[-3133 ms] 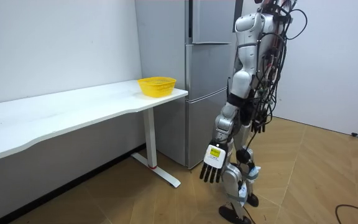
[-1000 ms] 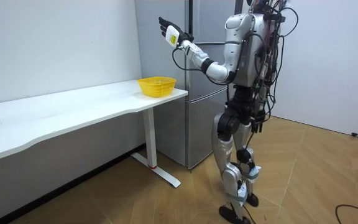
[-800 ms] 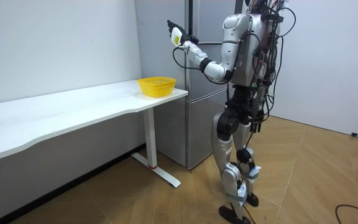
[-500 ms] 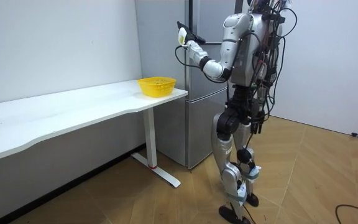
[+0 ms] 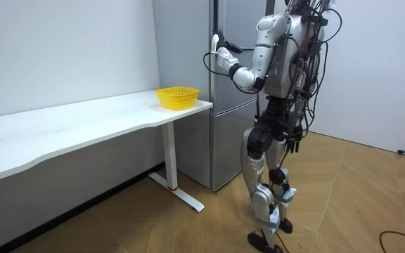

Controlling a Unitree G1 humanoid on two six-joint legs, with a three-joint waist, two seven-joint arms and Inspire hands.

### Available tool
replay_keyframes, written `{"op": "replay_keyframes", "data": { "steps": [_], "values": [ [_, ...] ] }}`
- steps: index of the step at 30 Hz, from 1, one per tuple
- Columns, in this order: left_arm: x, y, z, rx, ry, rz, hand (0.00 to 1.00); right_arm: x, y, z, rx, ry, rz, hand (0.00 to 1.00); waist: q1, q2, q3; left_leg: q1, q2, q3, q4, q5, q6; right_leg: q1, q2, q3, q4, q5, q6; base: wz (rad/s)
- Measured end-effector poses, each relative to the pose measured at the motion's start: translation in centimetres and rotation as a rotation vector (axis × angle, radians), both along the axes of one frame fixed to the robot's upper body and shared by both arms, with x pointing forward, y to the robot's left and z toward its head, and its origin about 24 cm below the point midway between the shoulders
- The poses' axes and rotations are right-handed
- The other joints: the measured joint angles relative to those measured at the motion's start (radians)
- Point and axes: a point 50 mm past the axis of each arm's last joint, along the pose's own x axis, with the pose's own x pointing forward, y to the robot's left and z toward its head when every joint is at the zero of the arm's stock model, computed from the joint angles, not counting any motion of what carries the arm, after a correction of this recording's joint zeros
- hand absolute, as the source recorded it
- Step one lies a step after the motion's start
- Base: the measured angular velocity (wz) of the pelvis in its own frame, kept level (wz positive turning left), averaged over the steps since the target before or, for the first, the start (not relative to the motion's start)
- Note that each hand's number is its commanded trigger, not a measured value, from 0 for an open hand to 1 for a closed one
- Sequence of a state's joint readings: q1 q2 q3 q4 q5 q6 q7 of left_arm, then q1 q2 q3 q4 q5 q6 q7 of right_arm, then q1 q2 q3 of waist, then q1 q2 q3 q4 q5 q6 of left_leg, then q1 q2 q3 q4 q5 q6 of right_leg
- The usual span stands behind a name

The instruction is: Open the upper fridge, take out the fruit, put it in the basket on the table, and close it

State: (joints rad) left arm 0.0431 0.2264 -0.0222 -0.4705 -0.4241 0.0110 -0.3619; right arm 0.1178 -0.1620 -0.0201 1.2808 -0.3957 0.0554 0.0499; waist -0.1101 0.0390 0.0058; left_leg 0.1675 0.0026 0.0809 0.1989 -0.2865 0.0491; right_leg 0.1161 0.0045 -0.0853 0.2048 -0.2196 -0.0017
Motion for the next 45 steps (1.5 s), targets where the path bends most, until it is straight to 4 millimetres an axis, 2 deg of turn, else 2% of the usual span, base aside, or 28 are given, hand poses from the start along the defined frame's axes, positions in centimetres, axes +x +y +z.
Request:
{"op": "replay_keyframes", "data": {
  "steps": [2,4,5,14,17,31,32,33,34,35,45],
  "values": [
    [0.0,-0.1,0.0,0.000,0.005,-0.007,0.36,0.0,0.0,0.0,0.006,0.005,-0.001,0.00,0.001,0.001,-0.0009,0.000,0.000,0.000,0.000,0.000,0.000,0.000,0.000,0.000,0.000,0.001,0.000,0.00],
    [0.0,-0.1,0.0,-0.011,0.009,-0.013,0.66,0.0,0.0,0.0,0.012,0.010,0.009,0.00,0.001,0.002,-0.0012,0.000,0.000,0.000,0.000,0.000,0.000,0.000,0.000,0.000,0.000,0.001,0.000,0.00],
    [0.0,-0.1,-0.1,-0.015,0.011,-0.015,1.00,0.0,0.0,0.0,0.012,0.015,0.023,0.00,0.002,0.002,-0.0012,0.000,0.000,0.000,0.000,0.000,0.000,0.000,0.000,0.000,0.000,0.002,0.000,0.00],
    [0.1,0.6,0.2,-0.082,0.021,0.011,1.00,0.3,0.0,0.1,0.010,0.007,0.048,0.00,0.009,0.003,-0.0021,-0.004,0.000,-0.002,0.000,0.000,0.000,-0.002,-0.002,-0.001,0.000,0.002,0.001,0.01],
    [0.1,0.5,0.1,-0.084,0.027,0.002,1.00,0.3,0.1,0.1,0.012,0.004,0.066,0.00,0.025,0.001,-0.0007,-0.008,-0.001,-0.002,0.000,0.000,0.000,-0.004,-0.003,-0.004,0.000,0.003,0.002,0.04],
    [-0.1,-0.4,-0.1,-0.061,0.035,-0.065,1.00,0.4,0.2,0.1,0.014,-0.005,0.077,0.00,0.013,0.006,-0.0018,-0.008,-0.001,-0.003,0.001,0.000,0.000,-0.004,-0.002,0.000,0.000,0.004,0.003,0.00],
    [-0.1,-0.4,-0.1,-0.060,0.035,-0.069,0.97,0.4,0.2,0.1,0.014,-0.005,0.077,0.00,0.012,0.006,-0.0019,-0.008,-0.001,-0.003,0.001,0.000,0.000,-0.005,-0.002,0.000,0.000,0.004,0.003,0.00],
    [-0.1,-0.5,-0.1,-0.058,0.034,-0.072,0.80,0.4,0.2,0.1,0.014,-0.005,0.076,0.00,0.011,0.006,-0.0019,-0.008,-0.001,-0.003,0.001,0.000,0.000,-0.004,-0.002,0.000,0.001,0.004,0.003,0.00],
    [-0.1,-0.5,-0.1,-0.058,0.034,-0.073,0.59,0.3,0.2,0.1,0.013,-0.005,0.076,0.00,0.010,0.006,-0.0018,-0.008,-0.001,-0.003,0.001,0.000,0.000,-0.004,-0.002,0.000,0.001,0.004,0.003,0.00],
    [-0.1,-0.5,-0.1,-0.057,0.034,-0.073,0.00,0.3,0.2,0.1,0.013,-0.004,0.076,0.00,0.010,0.006,-0.0018,-0.007,0.000,-0.003,0.001,0.000,0.000,-0.004,-0.002,0.000,0.001,0.004,0.002,0.00],
    [-0.2,-0.5,-0.1,-0.042,0.025,-0.101,0.00,0.1,0.2,0.1,0.012,0.002,0.072,0.00,0.009,0.004,-0.0011,-0.001,0.000,-0.001,0.001,0.000,0.000,0.003,-0.002,-0.001,0.000,0.004,0.002,0.00]
  ]
}}
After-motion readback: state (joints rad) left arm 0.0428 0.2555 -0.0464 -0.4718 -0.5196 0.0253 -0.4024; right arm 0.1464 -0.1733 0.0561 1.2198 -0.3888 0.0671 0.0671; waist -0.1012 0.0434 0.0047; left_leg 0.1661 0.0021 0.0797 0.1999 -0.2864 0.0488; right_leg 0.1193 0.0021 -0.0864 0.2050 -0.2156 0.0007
